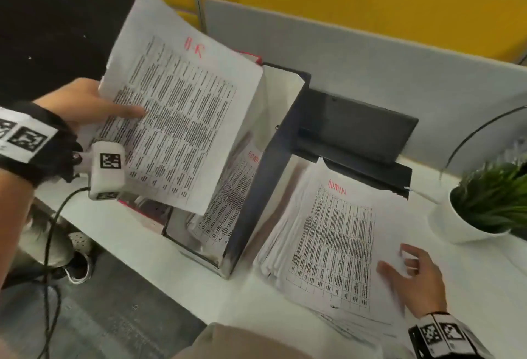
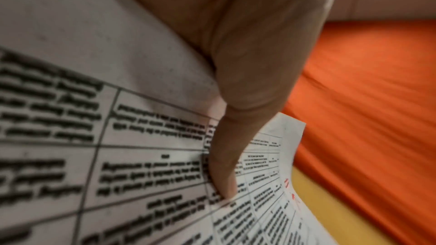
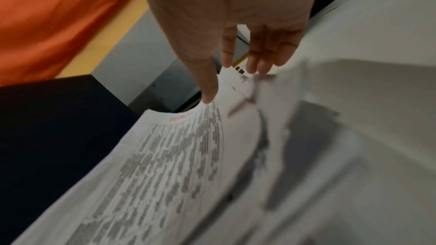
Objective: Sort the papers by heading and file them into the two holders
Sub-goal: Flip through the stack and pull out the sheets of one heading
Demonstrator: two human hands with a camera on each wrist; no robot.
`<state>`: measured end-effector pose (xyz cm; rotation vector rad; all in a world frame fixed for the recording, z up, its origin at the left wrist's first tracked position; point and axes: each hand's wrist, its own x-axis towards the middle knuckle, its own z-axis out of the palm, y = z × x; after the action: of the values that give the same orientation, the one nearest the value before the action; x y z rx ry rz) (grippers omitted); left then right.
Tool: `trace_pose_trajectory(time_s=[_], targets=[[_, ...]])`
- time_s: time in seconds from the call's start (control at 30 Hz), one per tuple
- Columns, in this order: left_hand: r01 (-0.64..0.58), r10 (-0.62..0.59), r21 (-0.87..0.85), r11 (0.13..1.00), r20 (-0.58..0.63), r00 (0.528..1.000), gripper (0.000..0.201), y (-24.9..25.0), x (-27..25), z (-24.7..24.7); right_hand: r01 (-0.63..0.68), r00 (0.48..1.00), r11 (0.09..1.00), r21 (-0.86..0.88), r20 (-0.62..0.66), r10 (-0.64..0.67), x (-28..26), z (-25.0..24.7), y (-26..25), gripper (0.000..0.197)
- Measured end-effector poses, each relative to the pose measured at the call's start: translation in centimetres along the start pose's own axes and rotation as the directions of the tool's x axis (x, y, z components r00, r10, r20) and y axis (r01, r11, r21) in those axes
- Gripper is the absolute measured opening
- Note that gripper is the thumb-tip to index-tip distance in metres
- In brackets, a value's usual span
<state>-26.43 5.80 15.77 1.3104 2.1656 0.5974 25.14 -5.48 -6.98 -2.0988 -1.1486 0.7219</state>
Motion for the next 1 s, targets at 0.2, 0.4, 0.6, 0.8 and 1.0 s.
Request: trace_pose_trajectory(time_s=[0.2, 0.4, 0.6, 0.8, 1.0], targets=[[0.001, 0.021, 0.254, 0.967, -0.082, 0.996, 0.041, -1.9, 2.5, 3.8, -0.050, 0.998, 0.997, -0.061, 0.038, 0.053, -0.5, 1.4, 1.4, 0.076], [-0.050, 0.073, 0.382, 0.923, -0.045, 0.996, 0.039, -2.3, 4.4, 8.4, -0.045, 0.998, 0.998, -0.053, 0.042, 0.047, -0.6, 1.6, 1.5, 0.076], [-0.072, 0.059, 0.431, 0.900, 0.045, 0.997, 0.036, -2.2, 6.0, 11.0, -0.050, 0.998, 0.997, -0.051, 0.034, 0.052, -0.7, 1.7, 1.6, 0.074], [-0.060, 0.024, 0.517, 0.854, 0.075, 0.997, 0.030, -2.1, 6.0, 12.6, -0.068, 0.997, 0.997, -0.038, 0.040, 0.070, -0.5, 1.8, 1.9, 0.075], [-0.097, 0.013, 0.541, 0.835, 0.157, 0.988, 0.047, -3.1, 6.0, 12.7, -0.055, 0.997, 0.998, -0.037, 0.050, 0.057, -0.5, 1.9, 2.1, 0.074]])
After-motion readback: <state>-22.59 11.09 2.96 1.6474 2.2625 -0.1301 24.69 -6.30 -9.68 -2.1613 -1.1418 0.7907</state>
